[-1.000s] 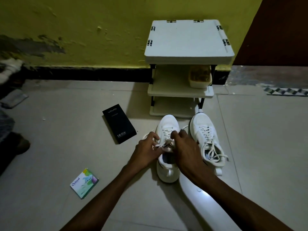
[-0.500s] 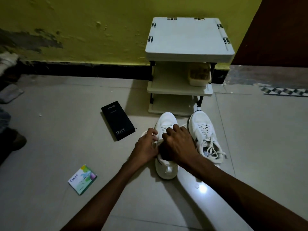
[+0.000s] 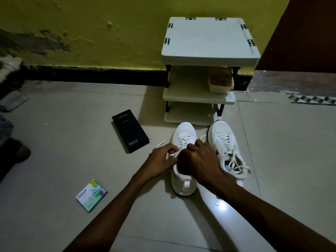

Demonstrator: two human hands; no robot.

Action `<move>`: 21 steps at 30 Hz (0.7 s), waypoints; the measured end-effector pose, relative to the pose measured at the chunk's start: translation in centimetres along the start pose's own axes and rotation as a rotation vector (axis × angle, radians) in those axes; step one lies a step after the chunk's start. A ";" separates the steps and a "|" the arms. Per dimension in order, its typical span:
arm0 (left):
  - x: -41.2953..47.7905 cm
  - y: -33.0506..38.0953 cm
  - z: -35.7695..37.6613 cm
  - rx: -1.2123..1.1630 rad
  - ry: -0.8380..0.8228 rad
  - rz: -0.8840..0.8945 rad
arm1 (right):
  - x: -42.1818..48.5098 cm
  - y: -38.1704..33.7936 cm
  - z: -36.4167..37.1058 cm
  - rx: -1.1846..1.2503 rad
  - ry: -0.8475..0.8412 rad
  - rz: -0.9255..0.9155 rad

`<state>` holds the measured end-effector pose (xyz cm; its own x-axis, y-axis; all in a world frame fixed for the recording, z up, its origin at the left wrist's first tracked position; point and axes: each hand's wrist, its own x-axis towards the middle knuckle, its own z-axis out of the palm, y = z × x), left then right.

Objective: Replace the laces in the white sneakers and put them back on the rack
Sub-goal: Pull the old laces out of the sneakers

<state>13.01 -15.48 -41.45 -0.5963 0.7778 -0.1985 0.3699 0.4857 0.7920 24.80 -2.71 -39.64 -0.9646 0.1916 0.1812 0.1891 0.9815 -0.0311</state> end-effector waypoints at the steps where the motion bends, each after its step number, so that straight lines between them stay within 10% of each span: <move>1: 0.0 -0.1 -0.1 0.001 -0.002 -0.007 | 0.2 -0.2 -0.1 -0.026 -0.006 -0.003; 13: -0.4 0.1 -0.3 -0.157 -0.022 -0.096 | 1.5 0.4 0.5 -0.199 0.134 -0.277; 21: -0.6 -0.3 0.6 -0.196 0.006 -0.138 | 1.2 -1.1 -1.7 0.628 -0.309 0.637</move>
<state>13.71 -15.86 -41.87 -0.6360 0.7069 -0.3095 0.1401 0.5002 0.8545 23.78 -3.56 -37.70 -0.7369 0.5968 -0.3174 0.6502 0.4974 -0.5743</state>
